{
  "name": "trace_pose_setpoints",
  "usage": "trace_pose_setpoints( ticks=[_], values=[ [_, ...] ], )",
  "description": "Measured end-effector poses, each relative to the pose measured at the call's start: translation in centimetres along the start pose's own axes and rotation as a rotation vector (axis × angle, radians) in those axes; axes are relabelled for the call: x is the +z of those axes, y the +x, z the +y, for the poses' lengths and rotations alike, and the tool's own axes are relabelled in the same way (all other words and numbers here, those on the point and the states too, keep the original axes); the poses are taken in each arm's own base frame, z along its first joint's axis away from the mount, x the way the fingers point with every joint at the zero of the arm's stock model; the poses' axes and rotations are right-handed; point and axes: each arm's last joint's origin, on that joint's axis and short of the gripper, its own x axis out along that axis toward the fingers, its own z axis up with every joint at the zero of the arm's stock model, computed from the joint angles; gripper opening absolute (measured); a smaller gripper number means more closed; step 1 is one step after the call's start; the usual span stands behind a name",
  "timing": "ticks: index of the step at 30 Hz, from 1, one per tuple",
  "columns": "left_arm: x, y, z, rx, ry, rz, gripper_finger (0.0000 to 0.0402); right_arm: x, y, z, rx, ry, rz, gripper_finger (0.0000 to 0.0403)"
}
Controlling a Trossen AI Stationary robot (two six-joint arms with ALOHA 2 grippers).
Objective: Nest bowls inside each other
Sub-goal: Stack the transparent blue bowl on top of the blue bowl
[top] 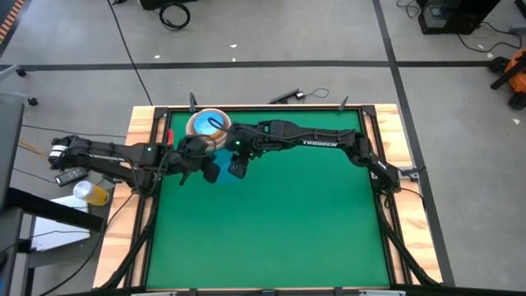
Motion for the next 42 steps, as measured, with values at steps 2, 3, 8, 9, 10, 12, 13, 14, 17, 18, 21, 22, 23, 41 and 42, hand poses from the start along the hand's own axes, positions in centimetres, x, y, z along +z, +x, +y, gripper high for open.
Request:
trace_pose_setpoints(
  ticks=[2, 3, 8, 9, 10, 12, 13, 14, 17, 18, 21, 22, 23, 41, 42],
  values=[
    [0.4, -0.1, 0.0, 0.0, -0.004, -0.011, 0.0012, 0.1, 0.0, -0.3, -0.003, -0.004, -0.002, 0.0149],
    [0.5, -0.2, 0.0, 0.0, -0.006, -0.014, 0.0015, 0.2, 0.0, -0.4, -0.005, -0.006, -0.004, 0.0126],
    [1.8, -1.3, -0.1, -0.01, -0.027, -0.026, 0.0053, 0.8, 0.2, -1.7, -0.025, 0.004, -0.043, 0.0016],
    [2.2, -1.6, 0.0, 0.003, -0.023, -0.021, 0.0065, 1.1, 0.3, -2.0, -0.029, 0.02, -0.07, 0.0018],
    [2.6, -2.1, 0.2, 0.018, -0.014, -0.012, 0.0078, 1.6, 0.3, -2.4, -0.031, 0.048, -0.104, 0.0019],
    [3.6, -3.1, 0.6, 0.058, 0.002, -0.005, 0.0105, 2.5, 1.1, -3.4, -0.019, 0.108, -0.178, 0.0016],
    [4.1, -3.7, 0.9, 0.098, 0.018, -0.008, 0.0119, 3.0, 1.4, -4.2, -0.001, 0.143, -0.219, 0.0012],
    [4.6, -4.2, 1.3, 0.14, 0.033, -0.015, 0.0133, 3.5, 2.0, -5.1, 0.012, 0.181, -0.249, 0.0009],
    [5.9, -5.8, 2.4, 0.272, 0.065, -0.037, 0.0171, 4.2, 4.4, -8.0, 0.008, 0.286, -0.316, 0.0008],
    [6.3, -6.3, 2.8, 0.302, 0.062, -0.042, 0.0183, 4.2, 5.3, -8.9, 0.002, 0.318, -0.312, 0.0008],
    [7.2, -7.5, 3.6, 0.34, 0.057, -0.053, 0.021, 3.9, 7.4, -11.4, -0.023, 0.388, -0.306, 0.0008],
    [7.3, -7.8, 3.8, 0.34, 0.058, -0.059, 0.0217, 4.0, 7.6, -12.0, -0.03, 0.398, -0.316, 0.0008],
    [7.4, -8.0, 3.9, 0.328, 0.06, -0.063, 0.0221, 4.0, 7.9, -12.6, -0.039, 0.406, -0.333, 0.0008],
    [7.7, -8.1, 5.4, 0.37, 0.009, -0.036, 0.0226, 3.2, 13.8, -16.6, -0.041, 0.551, -0.427, 0.0008],
    [7.7, -8.2, 5.4, 0.368, 0.008, -0.034, 0.0226, 3.1, 13.8, -16.4, -0.041, 0.546, -0.42, 0.0008]
  ],
)
